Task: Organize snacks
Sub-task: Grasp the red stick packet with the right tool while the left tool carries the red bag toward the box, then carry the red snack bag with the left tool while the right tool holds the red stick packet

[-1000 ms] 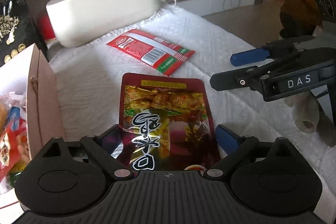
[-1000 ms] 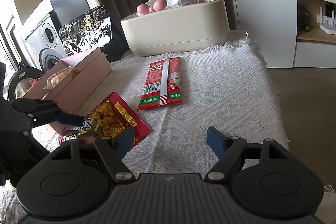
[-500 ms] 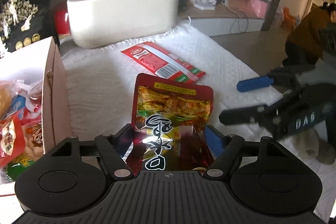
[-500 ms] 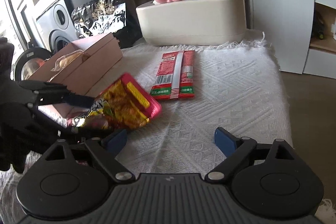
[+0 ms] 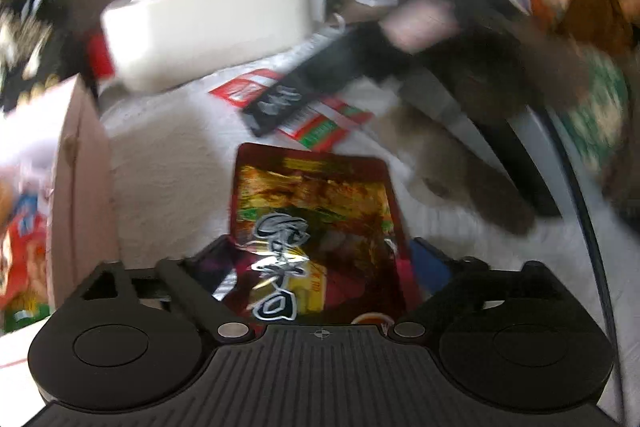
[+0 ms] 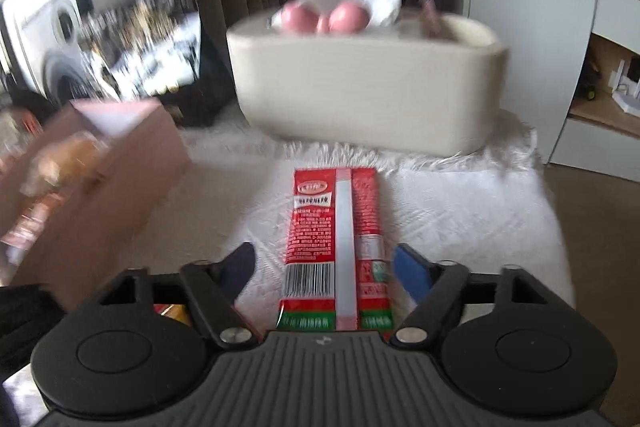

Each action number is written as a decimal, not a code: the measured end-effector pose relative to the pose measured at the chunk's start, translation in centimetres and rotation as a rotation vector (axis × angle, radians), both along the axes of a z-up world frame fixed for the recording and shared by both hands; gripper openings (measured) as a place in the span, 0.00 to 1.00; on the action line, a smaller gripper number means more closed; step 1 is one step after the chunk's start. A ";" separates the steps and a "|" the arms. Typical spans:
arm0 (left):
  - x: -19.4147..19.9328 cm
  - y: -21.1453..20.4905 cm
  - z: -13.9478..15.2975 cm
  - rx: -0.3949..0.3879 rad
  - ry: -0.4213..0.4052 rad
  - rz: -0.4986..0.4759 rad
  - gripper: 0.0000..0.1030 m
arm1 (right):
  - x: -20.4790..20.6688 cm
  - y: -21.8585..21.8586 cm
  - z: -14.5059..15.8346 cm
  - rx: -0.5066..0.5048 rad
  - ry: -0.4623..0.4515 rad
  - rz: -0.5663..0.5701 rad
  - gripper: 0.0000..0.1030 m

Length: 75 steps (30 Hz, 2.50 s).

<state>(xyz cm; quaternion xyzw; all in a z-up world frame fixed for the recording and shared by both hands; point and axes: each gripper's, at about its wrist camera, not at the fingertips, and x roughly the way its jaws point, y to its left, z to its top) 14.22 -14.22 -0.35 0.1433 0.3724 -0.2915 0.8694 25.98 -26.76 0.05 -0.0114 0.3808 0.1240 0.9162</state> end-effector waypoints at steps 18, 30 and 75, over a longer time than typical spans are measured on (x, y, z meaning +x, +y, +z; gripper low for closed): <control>0.9 0.8 1.2 -0.071 0.018 0.074 0.73 | -8.9 -5.9 5.7 0.062 -0.072 0.031 0.44; -6.3 5.2 6.2 -0.095 -0.097 0.082 0.40 | -17.2 -4.4 8.8 0.059 -0.115 0.083 0.44; -10.7 16.9 3.3 -0.203 0.033 0.432 0.23 | -19.9 10.0 4.6 0.002 -0.013 0.361 0.17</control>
